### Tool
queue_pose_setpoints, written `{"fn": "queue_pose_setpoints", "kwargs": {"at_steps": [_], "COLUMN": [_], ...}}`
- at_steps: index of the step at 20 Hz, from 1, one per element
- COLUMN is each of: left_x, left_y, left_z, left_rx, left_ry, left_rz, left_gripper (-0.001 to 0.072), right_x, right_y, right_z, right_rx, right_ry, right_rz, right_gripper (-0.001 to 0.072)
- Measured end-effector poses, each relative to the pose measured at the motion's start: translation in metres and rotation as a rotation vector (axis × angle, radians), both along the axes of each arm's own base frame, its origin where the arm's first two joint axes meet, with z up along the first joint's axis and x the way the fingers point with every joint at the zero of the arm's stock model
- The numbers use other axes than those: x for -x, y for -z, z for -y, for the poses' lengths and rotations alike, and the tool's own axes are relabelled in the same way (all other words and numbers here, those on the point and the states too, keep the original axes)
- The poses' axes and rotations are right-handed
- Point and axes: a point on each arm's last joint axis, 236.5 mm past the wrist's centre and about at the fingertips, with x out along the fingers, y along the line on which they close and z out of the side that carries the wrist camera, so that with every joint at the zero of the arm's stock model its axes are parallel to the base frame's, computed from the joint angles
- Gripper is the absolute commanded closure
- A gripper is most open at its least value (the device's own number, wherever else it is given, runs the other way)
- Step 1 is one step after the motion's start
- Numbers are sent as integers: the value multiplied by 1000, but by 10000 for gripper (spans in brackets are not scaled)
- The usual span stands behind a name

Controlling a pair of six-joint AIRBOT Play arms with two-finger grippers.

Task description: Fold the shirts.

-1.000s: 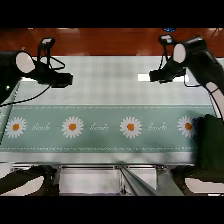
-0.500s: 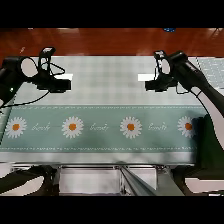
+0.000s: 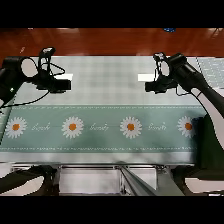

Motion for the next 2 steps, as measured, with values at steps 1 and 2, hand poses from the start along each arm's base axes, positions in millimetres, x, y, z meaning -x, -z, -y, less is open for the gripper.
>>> {"fn": "queue_pose_setpoints", "kwargs": {"at_steps": [1, 2], "left_x": [0, 0], "left_y": [0, 0], "left_z": [0, 0], "left_rx": [0, 0], "left_ry": [0, 0], "left_rz": [0, -1], "left_gripper": [683, 683], "right_x": [0, 0], "right_y": [0, 0], "right_z": [0, 0], "right_rx": [0, 0], "right_ry": [0, 0], "right_rz": [1, 0], "right_gripper": [681, 681]}}
